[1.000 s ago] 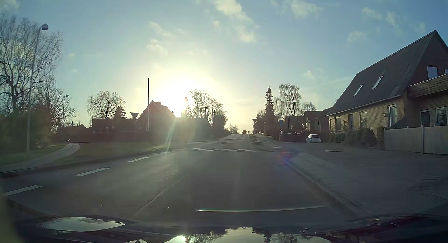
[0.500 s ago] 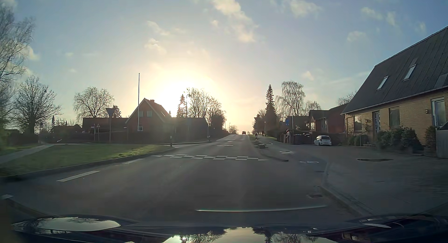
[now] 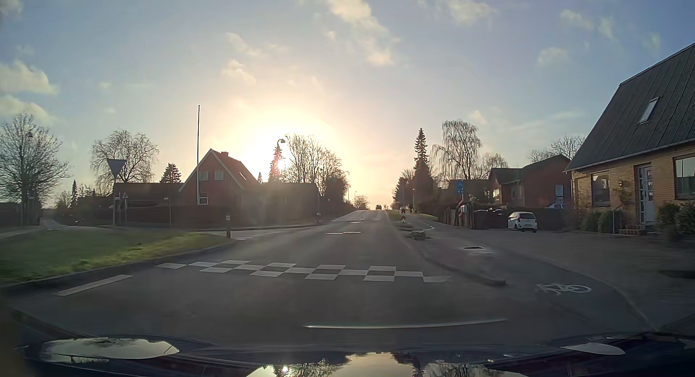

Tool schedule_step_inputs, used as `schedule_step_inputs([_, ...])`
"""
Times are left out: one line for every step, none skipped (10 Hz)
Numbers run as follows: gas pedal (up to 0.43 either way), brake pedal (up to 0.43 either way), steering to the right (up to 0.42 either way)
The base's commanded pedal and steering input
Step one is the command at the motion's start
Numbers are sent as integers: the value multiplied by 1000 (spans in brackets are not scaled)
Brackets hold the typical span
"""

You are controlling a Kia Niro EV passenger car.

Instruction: Follow the waypoints while adhering to traffic rules and regulations

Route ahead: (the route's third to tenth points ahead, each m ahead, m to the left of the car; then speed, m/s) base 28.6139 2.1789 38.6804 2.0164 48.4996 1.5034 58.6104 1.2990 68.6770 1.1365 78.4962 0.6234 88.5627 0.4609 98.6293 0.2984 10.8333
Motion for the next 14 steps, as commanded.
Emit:
schedule_step_inputs([150, 0, 1])
schedule_step_inputs([150, 0, 1])
schedule_step_inputs([150, 0, 3])
schedule_step_inputs([150, 0, 5])
schedule_step_inputs([150, 0, 6])
schedule_step_inputs([150, 0, 7])
schedule_step_inputs([150, 0, 6])
schedule_step_inputs([169, 0, 6])
schedule_step_inputs([150, 0, 7])
schedule_step_inputs([150, 0, 9])
schedule_step_inputs([157, 0, 8])
schedule_step_inputs([169, 0, 12])
schedule_step_inputs([169, 0, 13])
schedule_step_inputs([169, 0, 10])
